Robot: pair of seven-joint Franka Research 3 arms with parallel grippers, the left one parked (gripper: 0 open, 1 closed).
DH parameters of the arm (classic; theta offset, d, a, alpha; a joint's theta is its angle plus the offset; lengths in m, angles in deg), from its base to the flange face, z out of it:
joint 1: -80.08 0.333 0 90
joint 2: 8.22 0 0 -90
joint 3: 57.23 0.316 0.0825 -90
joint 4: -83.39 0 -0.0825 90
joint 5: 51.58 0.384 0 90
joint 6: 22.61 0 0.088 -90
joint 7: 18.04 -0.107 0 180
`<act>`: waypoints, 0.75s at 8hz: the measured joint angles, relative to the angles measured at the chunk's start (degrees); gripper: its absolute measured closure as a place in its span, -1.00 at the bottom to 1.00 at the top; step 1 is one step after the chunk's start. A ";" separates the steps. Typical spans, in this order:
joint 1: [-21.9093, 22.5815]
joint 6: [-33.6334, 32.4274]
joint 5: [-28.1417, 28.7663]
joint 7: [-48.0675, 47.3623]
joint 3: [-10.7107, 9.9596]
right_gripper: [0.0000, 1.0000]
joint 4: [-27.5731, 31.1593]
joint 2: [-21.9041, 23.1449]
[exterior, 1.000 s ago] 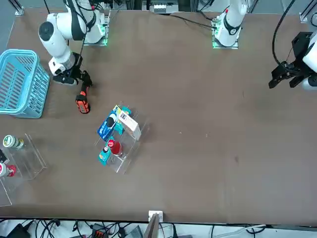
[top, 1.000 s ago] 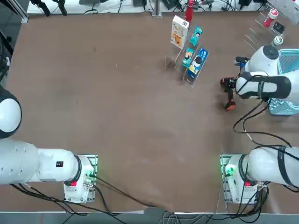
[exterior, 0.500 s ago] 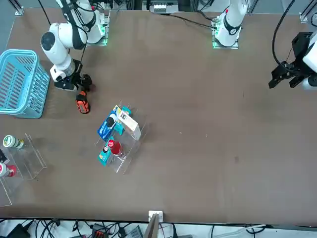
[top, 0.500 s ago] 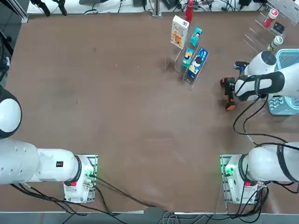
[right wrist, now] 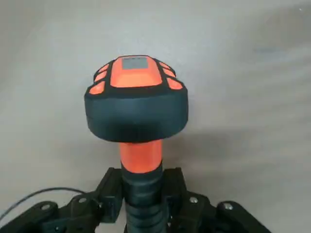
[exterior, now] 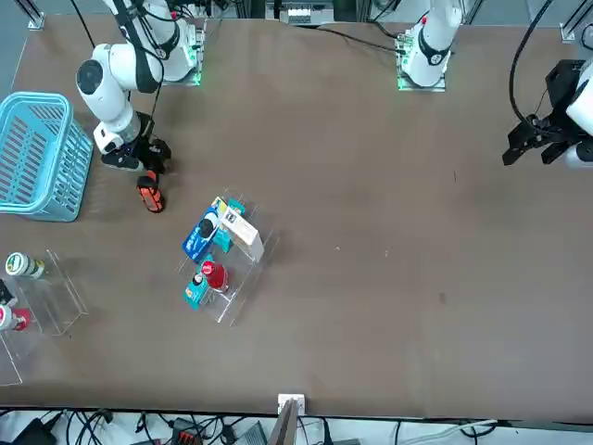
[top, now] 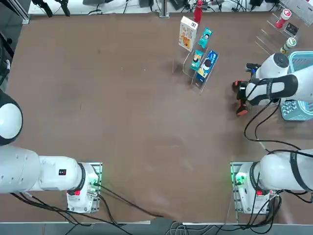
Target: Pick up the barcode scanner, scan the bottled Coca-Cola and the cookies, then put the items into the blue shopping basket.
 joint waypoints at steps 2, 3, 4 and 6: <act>0.01 0.09 -0.08 0.05 0.01 0.13 -1.28 0.52; 0.06 -1.92 -0.19 0.50 0.05 0.13 -2.66 1.82; 0.11 -6.83 -0.18 1.33 0.09 0.13 -5.04 3.88; 0.56 -15.04 0.25 2.13 0.09 0.13 -11.22 7.44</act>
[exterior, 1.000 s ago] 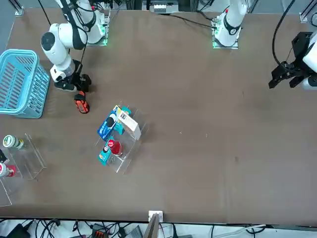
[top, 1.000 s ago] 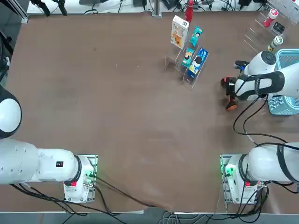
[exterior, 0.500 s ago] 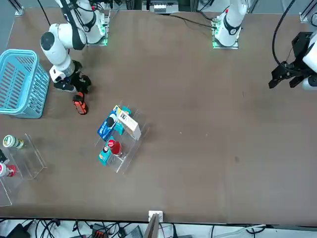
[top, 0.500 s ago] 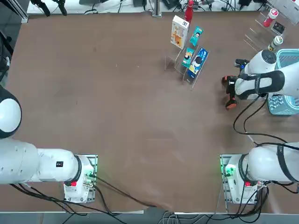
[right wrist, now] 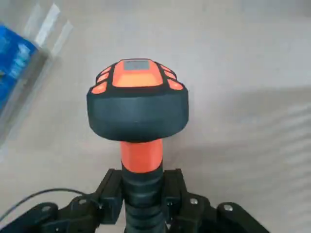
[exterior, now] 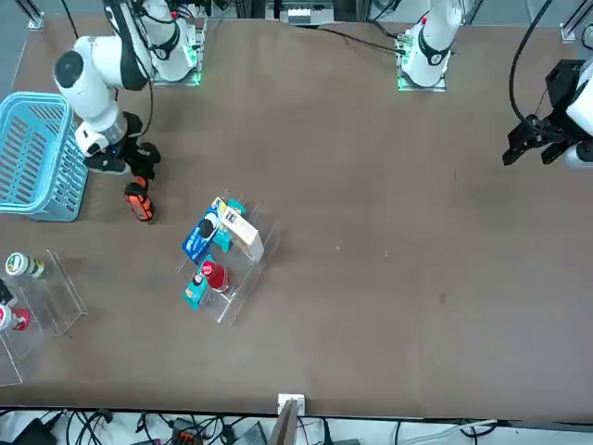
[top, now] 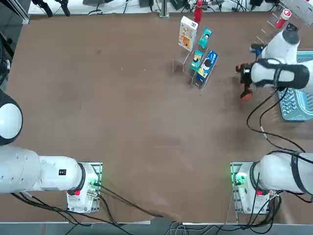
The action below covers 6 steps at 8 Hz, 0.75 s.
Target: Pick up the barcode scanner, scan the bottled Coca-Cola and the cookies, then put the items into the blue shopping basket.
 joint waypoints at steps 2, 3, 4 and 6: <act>3.17 -11.52 9.25 0.89 0.07 0.13 -9.32 1.71; 4.79 -18.15 15.04 1.89 0.14 0.13 -15.20 2.04; 5.43 -22.57 20.60 2.60 0.16 0.13 -19.75 2.24; 5.44 -24.46 35.26 11.30 -0.39 0.13 -22.38 2.15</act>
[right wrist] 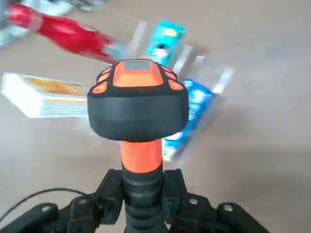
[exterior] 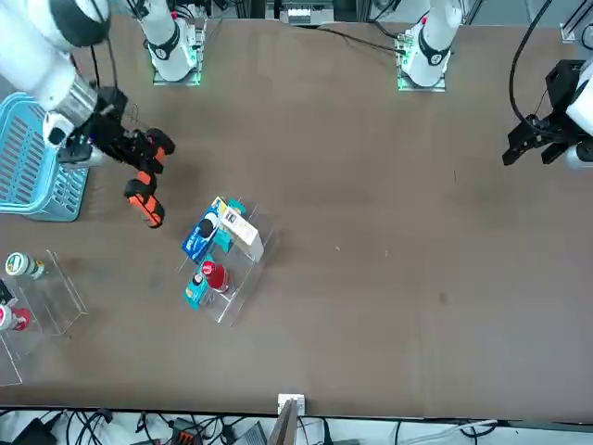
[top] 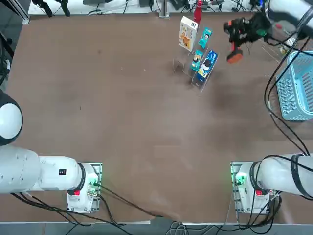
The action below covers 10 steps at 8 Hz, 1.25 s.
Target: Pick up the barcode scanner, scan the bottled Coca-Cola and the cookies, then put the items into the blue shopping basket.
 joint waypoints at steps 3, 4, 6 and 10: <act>-0.12 1.56 14.39 12.40 -0.73 0.13 1.27 -4.45; -0.28 1.84 18.57 15.41 -0.77 0.13 1.31 -6.51; -1.42 1.80 28.02 20.90 -0.93 0.13 1.64 -10.07; -1.84 1.21 43.68 31.57 -1.00 0.13 2.67 -16.11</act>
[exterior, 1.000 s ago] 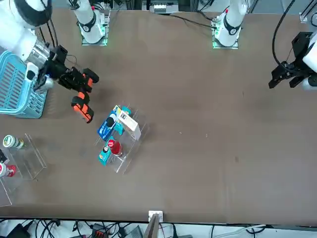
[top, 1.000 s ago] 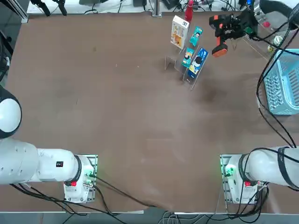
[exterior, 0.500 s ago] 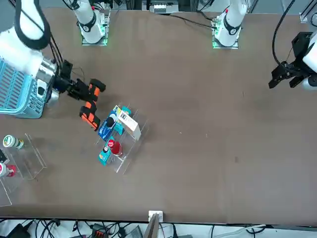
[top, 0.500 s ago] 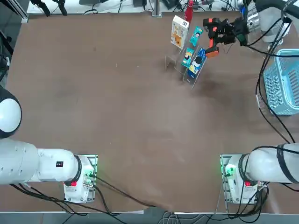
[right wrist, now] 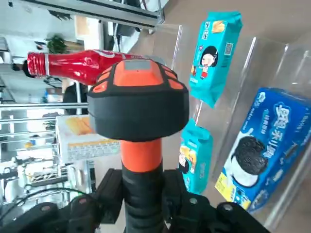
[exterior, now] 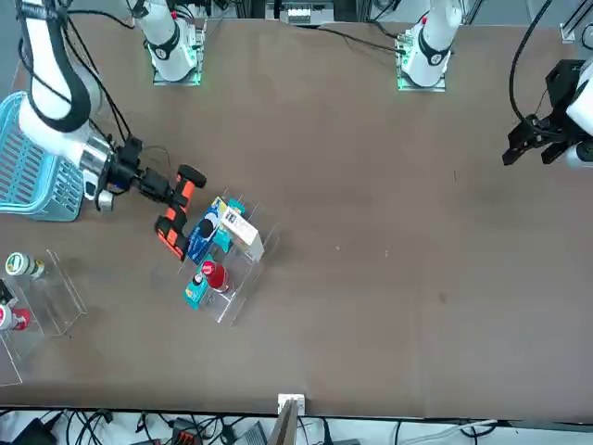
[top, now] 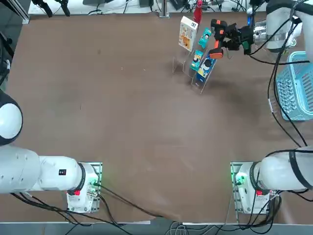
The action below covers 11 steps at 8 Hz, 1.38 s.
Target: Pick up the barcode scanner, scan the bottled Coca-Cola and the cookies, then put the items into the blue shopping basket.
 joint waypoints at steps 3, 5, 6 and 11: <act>-0.07 -2.96 7.48 10.22 0.03 0.13 1.63 -3.90; -0.46 -4.04 9.22 12.80 0.00 0.13 1.63 -5.46; -0.55 -4.17 10.45 13.24 -0.01 0.13 1.65 -5.75; -0.55 -6.31 16.61 15.18 0.00 0.13 1.72 -7.66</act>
